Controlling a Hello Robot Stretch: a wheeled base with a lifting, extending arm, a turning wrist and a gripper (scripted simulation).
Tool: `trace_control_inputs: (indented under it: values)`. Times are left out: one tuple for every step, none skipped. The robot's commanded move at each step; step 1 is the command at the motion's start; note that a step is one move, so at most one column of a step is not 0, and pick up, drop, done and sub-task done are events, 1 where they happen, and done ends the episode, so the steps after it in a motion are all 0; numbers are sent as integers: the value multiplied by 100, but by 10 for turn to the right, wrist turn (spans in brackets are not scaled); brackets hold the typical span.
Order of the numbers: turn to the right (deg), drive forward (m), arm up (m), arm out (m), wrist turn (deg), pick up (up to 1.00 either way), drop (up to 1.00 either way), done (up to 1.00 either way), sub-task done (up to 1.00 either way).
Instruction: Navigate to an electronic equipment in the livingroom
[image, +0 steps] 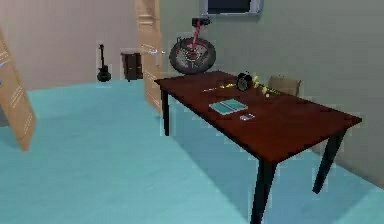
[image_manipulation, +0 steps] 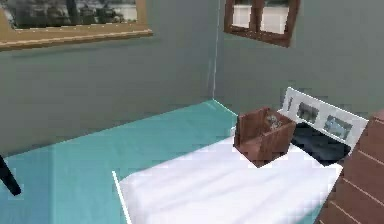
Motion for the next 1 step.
trace_control_inputs:
  values:
    - [-450,0,0,0,0,0,0,0,0]
